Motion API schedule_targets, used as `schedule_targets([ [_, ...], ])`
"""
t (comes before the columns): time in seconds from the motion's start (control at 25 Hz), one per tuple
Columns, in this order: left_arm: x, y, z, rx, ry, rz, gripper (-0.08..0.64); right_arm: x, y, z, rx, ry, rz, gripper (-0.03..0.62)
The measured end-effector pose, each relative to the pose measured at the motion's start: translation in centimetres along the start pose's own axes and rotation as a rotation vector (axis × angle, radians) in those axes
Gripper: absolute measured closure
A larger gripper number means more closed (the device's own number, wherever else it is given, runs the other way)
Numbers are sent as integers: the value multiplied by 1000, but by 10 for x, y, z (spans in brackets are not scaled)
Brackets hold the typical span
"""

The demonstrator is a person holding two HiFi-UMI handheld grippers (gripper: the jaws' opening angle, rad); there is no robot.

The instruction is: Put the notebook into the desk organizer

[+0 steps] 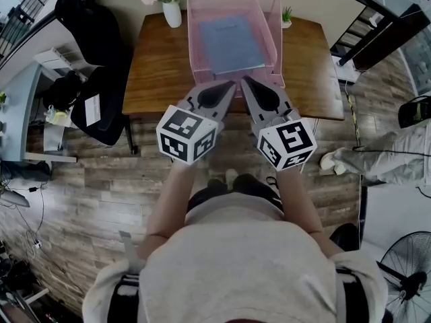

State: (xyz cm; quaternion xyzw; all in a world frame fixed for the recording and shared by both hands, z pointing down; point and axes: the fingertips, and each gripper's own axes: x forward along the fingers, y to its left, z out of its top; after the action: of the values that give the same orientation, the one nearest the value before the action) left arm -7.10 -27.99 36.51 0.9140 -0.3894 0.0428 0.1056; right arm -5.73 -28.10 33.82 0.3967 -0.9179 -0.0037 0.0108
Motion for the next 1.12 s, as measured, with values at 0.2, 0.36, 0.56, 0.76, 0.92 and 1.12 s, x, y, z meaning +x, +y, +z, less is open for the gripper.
schedule_targets([
  [0.2, 1, 2, -7, -4, 13, 18, 549, 0, -1, -10, 9, 38, 15, 589],
  [0.36, 3, 4, -13, -22, 35, 21, 549, 0, 0, -18, -9, 68, 21, 589],
  [0.56, 4, 6, -19, -18, 64, 28, 549, 3, 7, -31, -73, 122, 45, 589],
  [0.76, 2, 6, -20, 20, 83, 39, 549, 4, 10, -36, -111, 150, 54, 588],
  [0.92, 3, 4, -21, 33, 93, 28, 549, 4, 9, -35, -117, 144, 54, 588],
  [1.12, 3, 6, -21, 27, 92, 33, 549, 3, 8, -35, -113, 144, 48, 588],
])
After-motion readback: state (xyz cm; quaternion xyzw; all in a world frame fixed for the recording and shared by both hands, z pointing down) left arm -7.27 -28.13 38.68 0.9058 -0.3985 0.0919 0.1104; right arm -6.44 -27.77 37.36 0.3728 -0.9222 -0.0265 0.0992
